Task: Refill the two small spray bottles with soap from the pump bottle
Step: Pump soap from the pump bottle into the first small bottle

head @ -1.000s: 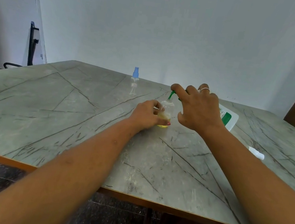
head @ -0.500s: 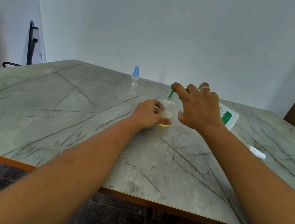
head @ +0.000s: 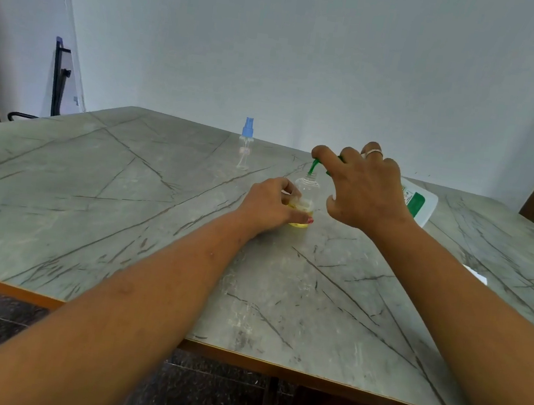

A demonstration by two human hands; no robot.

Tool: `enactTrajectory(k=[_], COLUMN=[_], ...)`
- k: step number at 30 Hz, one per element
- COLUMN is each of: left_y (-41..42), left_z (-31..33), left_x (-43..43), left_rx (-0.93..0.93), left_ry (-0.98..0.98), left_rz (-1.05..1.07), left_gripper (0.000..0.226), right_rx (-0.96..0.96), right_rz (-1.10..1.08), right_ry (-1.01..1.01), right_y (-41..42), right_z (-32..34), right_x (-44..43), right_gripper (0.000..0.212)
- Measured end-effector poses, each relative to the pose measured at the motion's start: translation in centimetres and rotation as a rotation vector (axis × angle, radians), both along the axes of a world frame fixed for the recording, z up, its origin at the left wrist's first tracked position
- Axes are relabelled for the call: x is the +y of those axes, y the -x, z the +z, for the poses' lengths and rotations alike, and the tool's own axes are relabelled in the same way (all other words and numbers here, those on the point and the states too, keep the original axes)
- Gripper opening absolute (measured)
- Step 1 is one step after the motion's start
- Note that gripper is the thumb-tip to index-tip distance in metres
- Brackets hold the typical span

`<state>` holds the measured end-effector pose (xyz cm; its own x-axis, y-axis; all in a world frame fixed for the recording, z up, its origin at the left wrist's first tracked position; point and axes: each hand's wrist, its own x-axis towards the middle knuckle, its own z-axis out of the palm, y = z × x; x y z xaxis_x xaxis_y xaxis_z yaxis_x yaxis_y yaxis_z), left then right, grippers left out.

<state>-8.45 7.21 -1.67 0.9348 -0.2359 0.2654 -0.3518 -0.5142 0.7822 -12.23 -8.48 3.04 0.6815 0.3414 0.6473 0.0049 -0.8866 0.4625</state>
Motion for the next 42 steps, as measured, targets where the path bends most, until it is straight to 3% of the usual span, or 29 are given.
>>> enactTrajectory(k=[7,42], left_y=[-0.1,-0.1], left_z=[-0.2,-0.1], left_x=[0.0,-0.1], left_rx=[-0.034,-0.022], left_ry=[-0.011,-0.038], left_rz=[0.009,0.003], left_gripper=[0.052,0.051], right_rx=[0.016,0.012], right_rz=[-0.009,-0.040], right_ry=[-0.090,-0.120], right_y=[0.3,0.3], right_z=[-1.2,-1.0], right_x=[0.0,0.1], right_gripper=[0.078,0.070])
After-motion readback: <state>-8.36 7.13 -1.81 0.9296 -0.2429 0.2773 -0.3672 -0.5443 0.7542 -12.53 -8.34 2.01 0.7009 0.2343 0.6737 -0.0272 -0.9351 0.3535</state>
